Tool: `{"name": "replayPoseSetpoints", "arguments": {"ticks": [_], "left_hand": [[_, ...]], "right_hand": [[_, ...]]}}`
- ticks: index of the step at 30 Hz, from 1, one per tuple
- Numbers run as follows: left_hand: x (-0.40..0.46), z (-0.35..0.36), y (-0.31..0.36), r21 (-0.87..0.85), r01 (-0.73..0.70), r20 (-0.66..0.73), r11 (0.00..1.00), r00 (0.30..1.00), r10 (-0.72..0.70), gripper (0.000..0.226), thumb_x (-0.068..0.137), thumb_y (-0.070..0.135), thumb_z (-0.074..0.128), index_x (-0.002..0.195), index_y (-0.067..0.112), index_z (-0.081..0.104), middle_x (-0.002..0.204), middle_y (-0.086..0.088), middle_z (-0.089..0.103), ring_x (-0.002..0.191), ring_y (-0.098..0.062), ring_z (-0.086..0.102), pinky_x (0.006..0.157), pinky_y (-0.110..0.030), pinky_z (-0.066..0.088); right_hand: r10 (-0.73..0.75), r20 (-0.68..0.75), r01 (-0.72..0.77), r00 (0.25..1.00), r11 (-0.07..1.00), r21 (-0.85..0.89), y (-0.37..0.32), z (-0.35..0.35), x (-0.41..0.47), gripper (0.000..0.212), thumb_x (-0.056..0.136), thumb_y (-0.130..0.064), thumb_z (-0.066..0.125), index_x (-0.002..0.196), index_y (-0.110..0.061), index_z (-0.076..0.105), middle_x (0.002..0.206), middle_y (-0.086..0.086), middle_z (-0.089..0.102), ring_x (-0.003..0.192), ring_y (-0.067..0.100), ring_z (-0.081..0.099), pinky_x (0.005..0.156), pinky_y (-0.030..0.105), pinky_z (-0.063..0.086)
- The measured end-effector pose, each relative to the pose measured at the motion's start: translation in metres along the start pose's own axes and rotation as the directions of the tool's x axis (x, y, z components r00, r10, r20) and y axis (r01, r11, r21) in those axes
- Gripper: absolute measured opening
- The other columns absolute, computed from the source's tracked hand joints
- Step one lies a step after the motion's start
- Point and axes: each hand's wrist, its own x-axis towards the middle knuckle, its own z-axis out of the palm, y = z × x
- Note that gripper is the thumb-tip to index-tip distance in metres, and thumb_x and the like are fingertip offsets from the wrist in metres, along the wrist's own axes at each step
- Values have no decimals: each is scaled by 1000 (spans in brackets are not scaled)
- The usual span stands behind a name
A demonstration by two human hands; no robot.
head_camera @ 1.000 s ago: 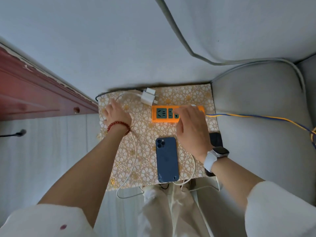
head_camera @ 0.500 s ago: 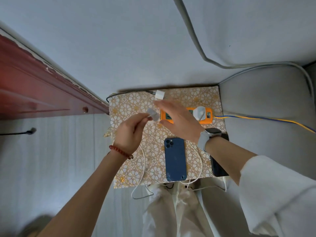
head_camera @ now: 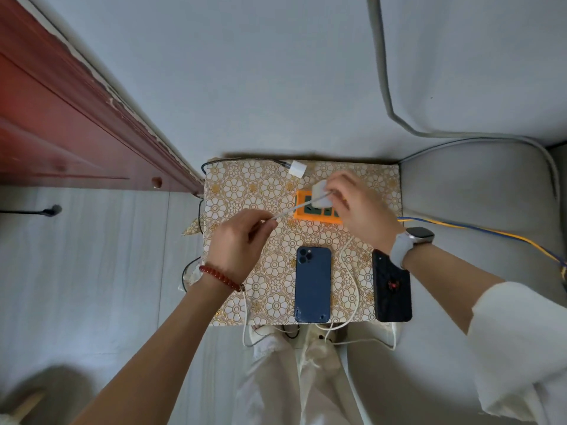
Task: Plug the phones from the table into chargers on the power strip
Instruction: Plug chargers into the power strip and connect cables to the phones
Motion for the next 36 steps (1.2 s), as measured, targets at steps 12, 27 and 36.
{"name": "replayPoseSetpoints", "arguments": {"ticks": [12, 27, 36], "left_hand": [[0, 13, -17, 31, 152, -41, 988, 988, -151, 11, 82, 13, 64, 88, 6, 69, 80, -9, 67, 66, -9, 52, 58, -3, 39], [5, 20, -15, 11, 174, -24, 985, 985, -174, 11, 82, 14, 63, 89, 7, 69, 79, -10, 66, 66, -14, 52, 60, -10, 37], [5, 19, -16, 10, 204, -34, 979, 979, -203, 13, 84, 13, 61, 91, 6, 68, 80, -9, 65, 68, -15, 52, 61, -12, 38]], "right_hand": [[224, 39, -219, 974, 970, -104, 39, -4, -13, 17, 91, -5, 45, 100, 3, 57, 108, 20, 60, 93, 36, 56, 80, 45, 46], [240, -118, -245, 964, 969, -34, 44, 2, -17, 15, 87, -3, 52, 95, 4, 62, 96, 22, 64, 86, 35, 58, 73, 39, 45], [258, -41, -261, 965, 948, -180, 42, 13, -14, 17, 88, -7, 51, 99, 2, 61, 105, 18, 62, 95, 33, 56, 83, 42, 41]]}}
